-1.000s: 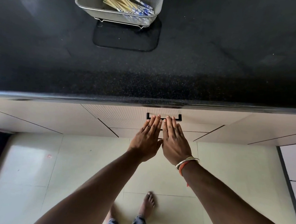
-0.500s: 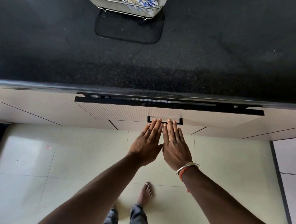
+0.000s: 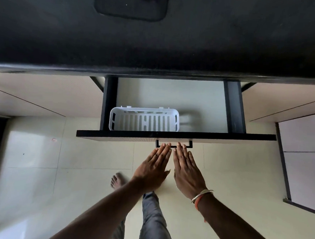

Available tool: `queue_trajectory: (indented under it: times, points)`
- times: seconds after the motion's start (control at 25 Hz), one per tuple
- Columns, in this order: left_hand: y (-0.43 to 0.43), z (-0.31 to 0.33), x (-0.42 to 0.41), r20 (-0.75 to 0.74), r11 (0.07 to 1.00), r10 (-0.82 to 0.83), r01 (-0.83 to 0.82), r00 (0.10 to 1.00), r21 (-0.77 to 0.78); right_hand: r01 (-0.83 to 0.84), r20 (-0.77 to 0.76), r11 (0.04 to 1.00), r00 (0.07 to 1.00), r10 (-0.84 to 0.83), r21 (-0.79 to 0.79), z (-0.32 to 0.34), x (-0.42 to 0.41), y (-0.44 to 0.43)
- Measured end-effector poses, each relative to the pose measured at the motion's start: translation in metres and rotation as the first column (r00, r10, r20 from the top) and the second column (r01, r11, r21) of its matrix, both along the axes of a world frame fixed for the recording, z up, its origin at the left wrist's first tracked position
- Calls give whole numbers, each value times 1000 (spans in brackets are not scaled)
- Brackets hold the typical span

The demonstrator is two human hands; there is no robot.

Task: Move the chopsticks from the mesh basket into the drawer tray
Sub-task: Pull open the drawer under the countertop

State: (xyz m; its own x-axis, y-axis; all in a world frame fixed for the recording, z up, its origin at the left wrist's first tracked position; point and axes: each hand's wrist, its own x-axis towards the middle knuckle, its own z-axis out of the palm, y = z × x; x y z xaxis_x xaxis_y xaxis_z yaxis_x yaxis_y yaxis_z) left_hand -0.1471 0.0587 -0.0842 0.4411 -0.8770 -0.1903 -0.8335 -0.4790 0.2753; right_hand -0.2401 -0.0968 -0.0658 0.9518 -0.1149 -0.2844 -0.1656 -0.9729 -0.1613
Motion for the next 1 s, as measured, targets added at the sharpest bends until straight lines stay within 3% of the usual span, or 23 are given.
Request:
queue_trajectory:
  times: [0.44,0.84,1.0]
  points:
    - [37,17,-61,-39,996,-56,58,998,62,78,7,997,997,-78,-28,2,-68,40]
    - [42,41,-39,-82,988,-107,115,991,106,16,12,1000,1000,-16,5,29,-68,38]
    - [50,101,-10,-83,983,-170,163,982,-83,-99,155,995,983,95,15,69,-59,45]
